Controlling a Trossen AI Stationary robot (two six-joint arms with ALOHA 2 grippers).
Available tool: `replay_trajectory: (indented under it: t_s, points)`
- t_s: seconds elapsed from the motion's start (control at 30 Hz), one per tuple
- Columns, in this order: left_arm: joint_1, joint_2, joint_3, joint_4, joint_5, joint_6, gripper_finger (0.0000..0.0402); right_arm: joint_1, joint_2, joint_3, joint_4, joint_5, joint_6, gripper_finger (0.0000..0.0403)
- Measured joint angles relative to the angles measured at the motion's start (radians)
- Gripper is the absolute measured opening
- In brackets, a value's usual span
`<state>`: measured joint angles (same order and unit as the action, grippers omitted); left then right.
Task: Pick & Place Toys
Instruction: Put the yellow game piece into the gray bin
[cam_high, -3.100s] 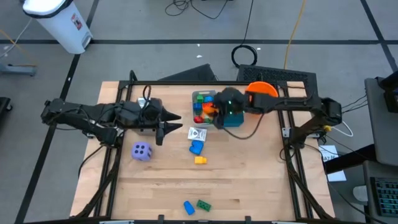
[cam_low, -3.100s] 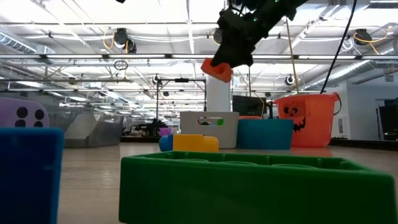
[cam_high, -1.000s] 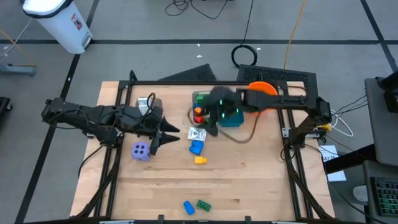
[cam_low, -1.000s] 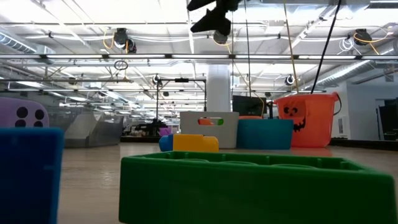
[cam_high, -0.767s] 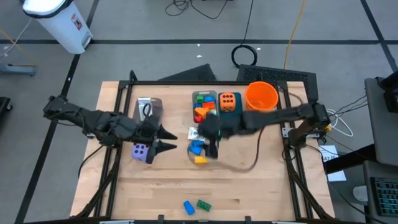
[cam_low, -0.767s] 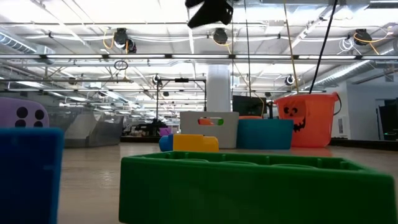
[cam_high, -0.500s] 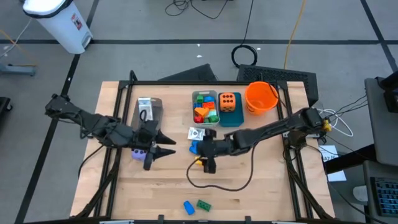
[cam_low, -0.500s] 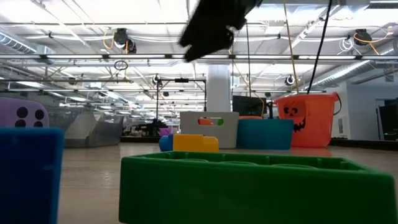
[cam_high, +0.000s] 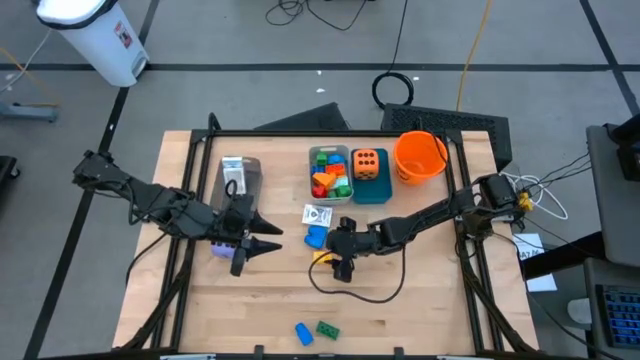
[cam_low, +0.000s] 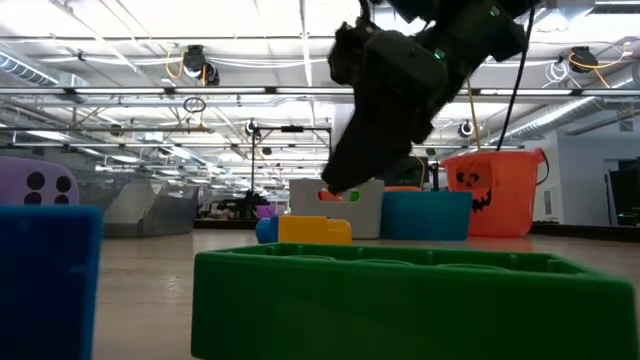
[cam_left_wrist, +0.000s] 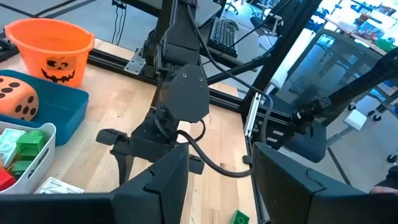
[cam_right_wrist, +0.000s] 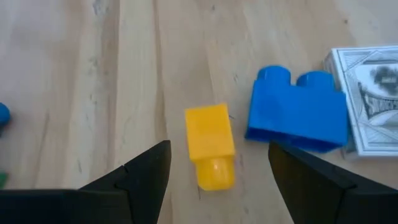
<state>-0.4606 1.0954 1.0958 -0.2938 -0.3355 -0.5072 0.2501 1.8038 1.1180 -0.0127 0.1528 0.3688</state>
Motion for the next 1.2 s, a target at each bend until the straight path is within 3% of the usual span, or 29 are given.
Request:
replay_trajectory:
  t_s: [0.2,0.43,0.83,1.2]
  points:
    - [0.004,0.000,0.000,-0.002,-0.008,0.012,0.0184,0.007,0.000,-0.045,0.075,0.002,0.007,0.0263]
    - [0.027,0.000,0.000,-0.003,-0.008,0.010,0.0184,0.000,0.087,-0.041,0.201,0.002,0.002,0.0263]
    - [0.035,0.000,0.000,-0.004,-0.008,0.006,0.0184,-0.003,0.142,-0.044,0.231,0.003,0.010,0.0257]
    - [0.035,0.000,0.000,-0.019,-0.011,0.000,0.0184,-0.007,0.146,-0.045,0.227,-0.009,0.010,0.0132]
